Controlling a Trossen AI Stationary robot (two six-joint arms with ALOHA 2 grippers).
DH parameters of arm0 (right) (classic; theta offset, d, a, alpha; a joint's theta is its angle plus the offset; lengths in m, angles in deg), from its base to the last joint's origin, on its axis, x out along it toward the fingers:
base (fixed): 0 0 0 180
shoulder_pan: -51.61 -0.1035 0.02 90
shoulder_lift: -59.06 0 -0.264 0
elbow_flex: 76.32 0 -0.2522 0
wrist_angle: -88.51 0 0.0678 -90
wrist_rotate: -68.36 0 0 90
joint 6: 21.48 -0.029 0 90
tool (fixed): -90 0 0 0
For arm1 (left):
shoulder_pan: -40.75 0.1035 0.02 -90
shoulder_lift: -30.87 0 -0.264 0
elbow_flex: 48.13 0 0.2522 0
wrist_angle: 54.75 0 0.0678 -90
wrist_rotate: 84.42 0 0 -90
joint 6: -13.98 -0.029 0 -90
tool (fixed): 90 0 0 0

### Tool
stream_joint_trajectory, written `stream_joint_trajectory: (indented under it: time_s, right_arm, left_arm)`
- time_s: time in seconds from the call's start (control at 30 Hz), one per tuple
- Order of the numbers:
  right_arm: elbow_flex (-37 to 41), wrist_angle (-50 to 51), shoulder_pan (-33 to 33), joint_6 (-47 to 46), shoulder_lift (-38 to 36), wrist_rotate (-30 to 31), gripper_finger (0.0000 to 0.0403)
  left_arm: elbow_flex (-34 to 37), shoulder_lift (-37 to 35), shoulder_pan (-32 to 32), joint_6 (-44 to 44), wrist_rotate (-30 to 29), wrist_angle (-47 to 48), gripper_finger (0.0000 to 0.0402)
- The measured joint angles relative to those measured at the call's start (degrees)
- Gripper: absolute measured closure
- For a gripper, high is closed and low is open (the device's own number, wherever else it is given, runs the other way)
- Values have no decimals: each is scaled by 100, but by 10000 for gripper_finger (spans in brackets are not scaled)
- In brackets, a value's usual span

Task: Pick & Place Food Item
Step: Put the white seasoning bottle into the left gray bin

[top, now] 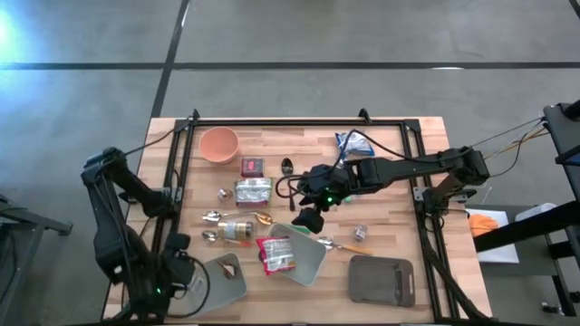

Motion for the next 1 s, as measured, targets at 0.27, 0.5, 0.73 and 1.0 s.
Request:
stream_joint_trajectory:
  time_s: [0.27, 0.5, 0.73, 1.0]
  right_arm:
    - [0, -24, -48, -22, 0, 2, 14]
    - [0, -20, -91, -20, 0, 7, 14]
    - [0, -22, -130, -20, 0, 23, 14]
    - [-2, -22, -141, -20, 0, 160, 14]
  left_arm:
    - [799, 185, -18, 1022, 257, -383, 207]
    - [1453, -39, -38, 2200, 458, -1016, 207]
    - [1716, 34, -72, 2598, 477, -1226, 207]
    - [1821, 58, -72, 2766, 413, -1185, 207]
